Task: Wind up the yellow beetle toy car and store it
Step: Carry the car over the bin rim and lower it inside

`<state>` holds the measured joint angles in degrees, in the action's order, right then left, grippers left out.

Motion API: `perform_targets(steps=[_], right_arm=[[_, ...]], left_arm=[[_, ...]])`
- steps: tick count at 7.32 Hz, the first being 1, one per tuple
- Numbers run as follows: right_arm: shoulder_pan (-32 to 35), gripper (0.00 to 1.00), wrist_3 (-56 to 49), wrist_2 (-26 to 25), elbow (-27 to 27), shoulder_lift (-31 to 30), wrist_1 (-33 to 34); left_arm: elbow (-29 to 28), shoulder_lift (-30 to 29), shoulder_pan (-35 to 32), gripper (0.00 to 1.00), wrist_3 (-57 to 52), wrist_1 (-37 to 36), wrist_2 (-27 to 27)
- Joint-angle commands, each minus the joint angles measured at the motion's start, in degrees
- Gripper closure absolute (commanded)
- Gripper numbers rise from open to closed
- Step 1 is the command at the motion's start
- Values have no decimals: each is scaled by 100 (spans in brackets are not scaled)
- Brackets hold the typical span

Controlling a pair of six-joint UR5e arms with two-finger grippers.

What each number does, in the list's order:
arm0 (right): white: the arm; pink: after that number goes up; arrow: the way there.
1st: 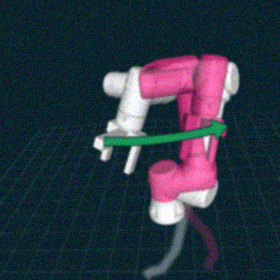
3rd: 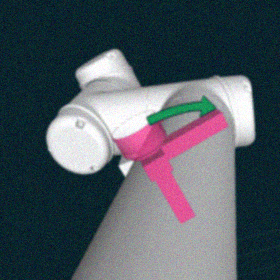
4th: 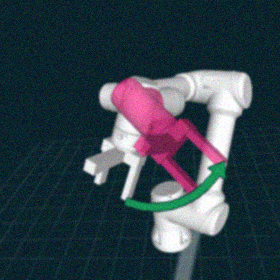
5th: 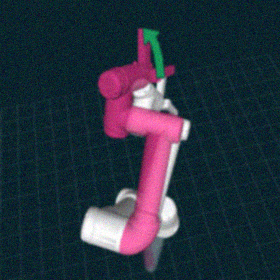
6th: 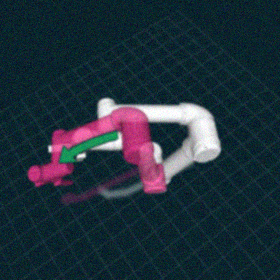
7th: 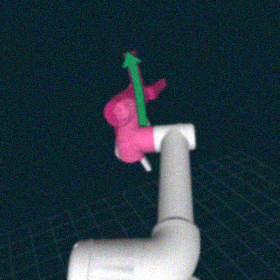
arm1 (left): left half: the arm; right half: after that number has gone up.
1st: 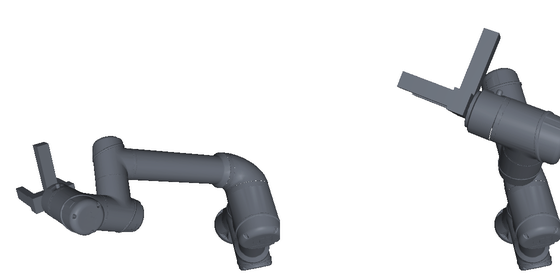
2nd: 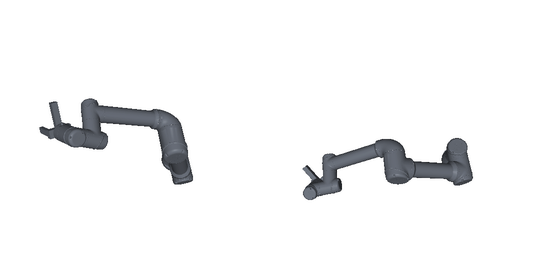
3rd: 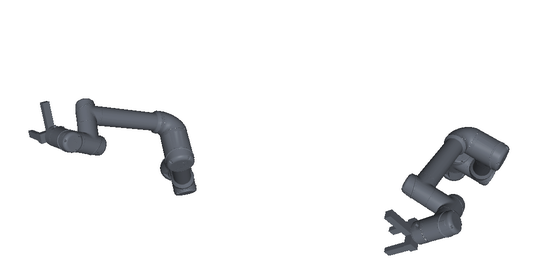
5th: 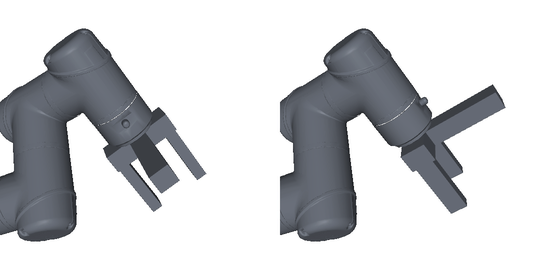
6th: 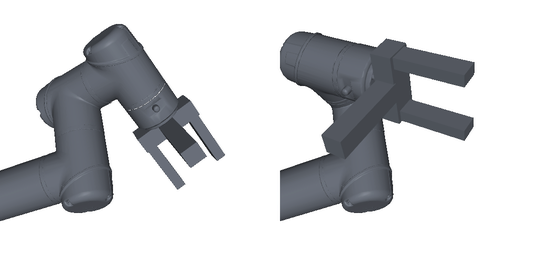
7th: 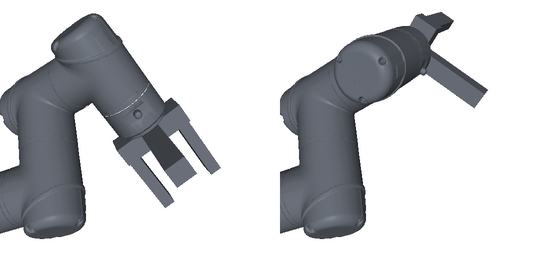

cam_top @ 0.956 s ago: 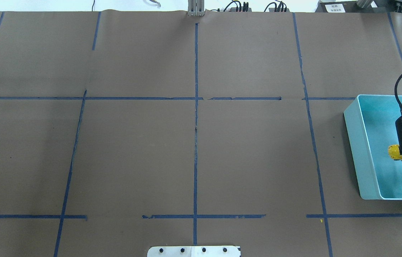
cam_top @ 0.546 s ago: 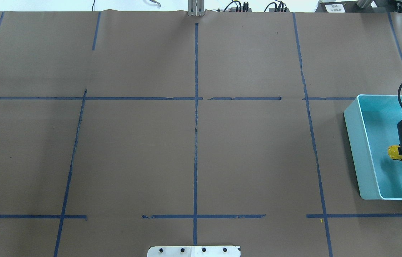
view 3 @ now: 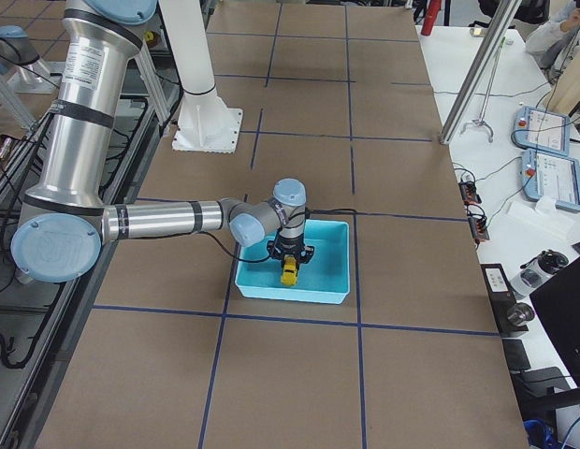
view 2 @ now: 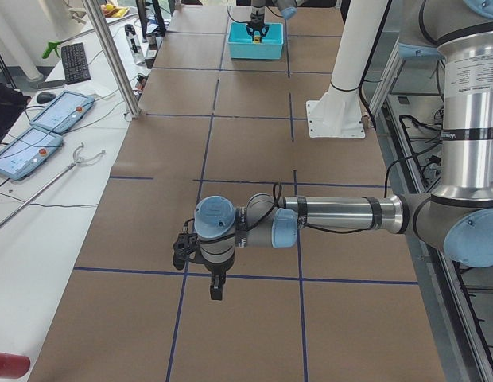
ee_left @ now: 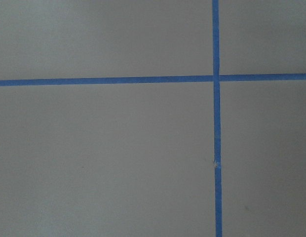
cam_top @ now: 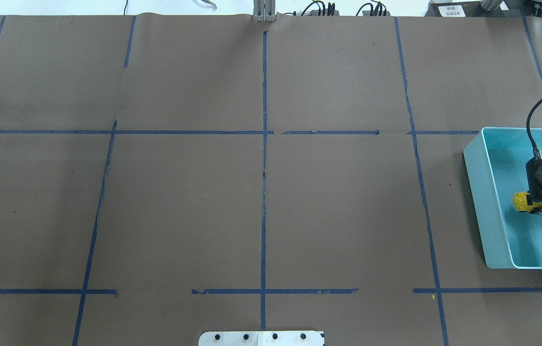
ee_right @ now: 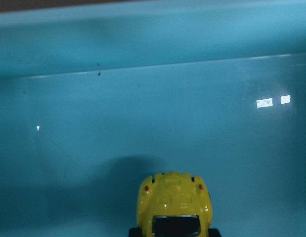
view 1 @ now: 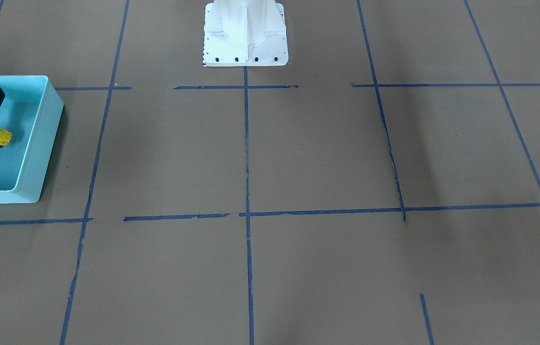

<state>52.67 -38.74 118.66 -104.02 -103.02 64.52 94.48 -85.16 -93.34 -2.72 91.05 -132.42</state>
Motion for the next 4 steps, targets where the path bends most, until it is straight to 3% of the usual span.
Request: perform_targets(steps=[1, 4], right_arm=[[-282, 85, 638, 35, -22, 98, -44], [-283, 75, 622, 88, -13, 98, -36]], left_arm=[[0, 0, 0, 0, 0, 0, -3], [0, 0, 9, 0, -9, 0, 6]])
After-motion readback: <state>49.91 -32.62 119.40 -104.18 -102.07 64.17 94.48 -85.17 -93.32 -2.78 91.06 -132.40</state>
